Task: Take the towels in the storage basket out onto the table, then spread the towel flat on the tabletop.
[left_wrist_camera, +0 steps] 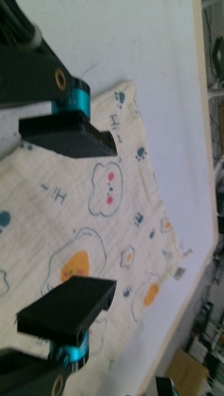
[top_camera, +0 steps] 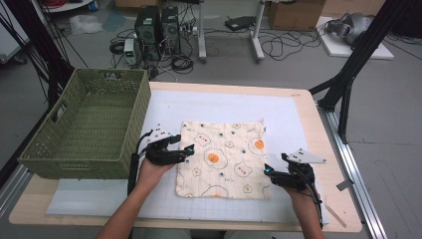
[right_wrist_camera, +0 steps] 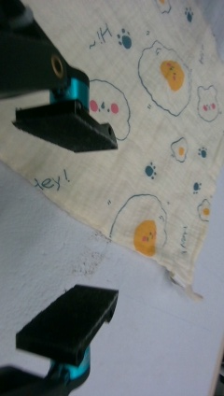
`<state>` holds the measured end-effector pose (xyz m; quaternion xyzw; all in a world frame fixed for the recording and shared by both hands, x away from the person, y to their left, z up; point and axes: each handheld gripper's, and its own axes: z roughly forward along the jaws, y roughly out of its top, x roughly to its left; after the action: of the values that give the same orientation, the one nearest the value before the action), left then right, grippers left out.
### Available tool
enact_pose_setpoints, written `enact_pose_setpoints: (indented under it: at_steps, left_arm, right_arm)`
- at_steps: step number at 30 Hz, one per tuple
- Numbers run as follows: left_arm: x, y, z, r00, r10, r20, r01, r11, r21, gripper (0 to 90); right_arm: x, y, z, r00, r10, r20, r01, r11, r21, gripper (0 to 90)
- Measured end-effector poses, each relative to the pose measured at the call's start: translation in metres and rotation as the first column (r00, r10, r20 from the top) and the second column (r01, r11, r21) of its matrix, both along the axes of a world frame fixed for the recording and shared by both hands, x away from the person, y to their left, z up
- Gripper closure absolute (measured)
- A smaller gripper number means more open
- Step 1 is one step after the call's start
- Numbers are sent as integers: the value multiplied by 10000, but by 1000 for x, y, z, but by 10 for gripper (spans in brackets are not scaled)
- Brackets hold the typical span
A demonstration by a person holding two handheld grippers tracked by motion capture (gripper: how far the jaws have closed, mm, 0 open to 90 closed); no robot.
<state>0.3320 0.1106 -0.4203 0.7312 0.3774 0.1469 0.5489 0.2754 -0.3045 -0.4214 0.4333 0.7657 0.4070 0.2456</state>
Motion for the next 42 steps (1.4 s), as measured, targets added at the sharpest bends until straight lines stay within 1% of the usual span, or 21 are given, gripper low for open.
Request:
enact_pose_setpoints:
  at_steps: [1, 2, 3, 4, 5, 8, 9, 11, 12, 14, 17, 21, 22, 23, 25, 27, 30, 35, 37, 39, 42]
  left_arm:
    - [-3, 1, 1, 9999, -116, 56, 117, 9999, -103, 255]
    - [-6, 3, 2, 9997, -232, 99, 233, 9996, -156, 218]
    - [-9, 6, 2, 9994, -286, 206, 292, 9992, -276, 200]
    - [-13, 9, 2, 9990, -336, 306, 346, 9988, -354, 203]
    - [-16, 12, 2, 9988, -365, 311, 378, 9983, -439, 203]
    - [-20, 20, 2, 9991, -270, 329, 286, 9984, -493, 203]
    - [-21, 21, 3, 9990, -257, 363, 277, 9981, -549, 203]
    - [-24, 22, 3, 9984, -344, 450, 371, 9976, -592, 203]
    - [-25, 22, 3, 9983, -397, 428, 420, 9976, -557, 204]
    - [-26, 24, 3, 9982, -425, 423, 446, 9977, -510, 207]
    - [-27, 28, 3, 9985, -298, 453, 322, 9981, -535, 204]
    - [-25, 33, 2, 9991, -141, 408, 165, 9980, -609, 204]
    - [-25, 34, 1, 9990, -176, 399, 199, 9981, -579, 204]
    - [-24, 33, 1, 9992, -160, 373, 183, 9979, -617, 204]
    - [-24, 31, 0, 9991, -219, 351, 239, 9981, -575, 204]
    - [-25, 30, 0, 9991, -270, 330, 287, 9983, -511, 204]
    - [-25, 28, -1, 9990, -336, 309, 351, 9982, -493, 204]
    - [-23, 28, -3, 9994, -290, 202, 299, 9984, -474, 204]
    - [-23, 28, -4, 9995, -259, 196, 269, 9985, -486, 204]
    - [-22, 27, -6, 9996, -220, 170, 226, 9990, -373, 204]
    - [-20, 27, -9, 9999, -121, -1, 121, 9993, -359, 205]
  right_arm:
    - [-2, -2, 2, 9999, 11, 166, -12, 10000, 16, 191]
    - [-4, -5, 4, 9998, 26, 211, -29, 9999, 169, 178]
    - [-6, -7, 5, 9997, 4, 262, -13, 9993, 365, 168]
    - [-8, -10, 7, 9995, -68, 305, 51, 9985, 540, 168]
    - [-10, -12, 8, 9989, -63, 464, 32, 9979, 648, 167]
    - [-15, -18, 12, 9967, 11, 810, -66, 9977, 675, 121]
    - [-16, -19, 13, 9955, 51, 942, -113, 9978, 650, 120]
    - [-17, -21, 14, 9932, 189, 1152, -255, 9981, 563, 112]
    - [-17, -21, 13, 9918, 190, 1264, -253, 9985, 483, 111]
    - [-16, -21, 12, 9923, 97, 1235, -161, 9986, 511, 111]
    - [-15, -22, 12, 9925, 5, 1221, -79, 9981, 604, 111]
    - [-14, -23, 13, 9907, -103, 1357, 11, 9977, 678, 111]
    - [-14, -23, 13, 9915, -83, 1302, -12, 9974, 726, 111]
    - [-15, -24, 13, 9917, 37, 1288, -134, 9971, 747, 111]
    - [-15, -23, 13, 9912, 37, 1320, -133, 9973, 716, 111]
    - [-14, -22, 12, 9924, 81, 1227, -160, 9979, 632, 111]
    - [-14, -21, 11, 9931, 142, 1161, -222, 9974, 680, 111]
    - [-13, -19, 10, 9936, 138, 1122, -198, 9984, 530, 111]
    - [-13, -19, 10, 9944, 101, 1048, -163, 9982, 583, 111]
    - [-12, -20, 10, 9940, 83, 1092, -152, 9979, 633, 111]
    - [-11, -21, 9, 9950, -18, 994, -58, 9971, 758, 111]
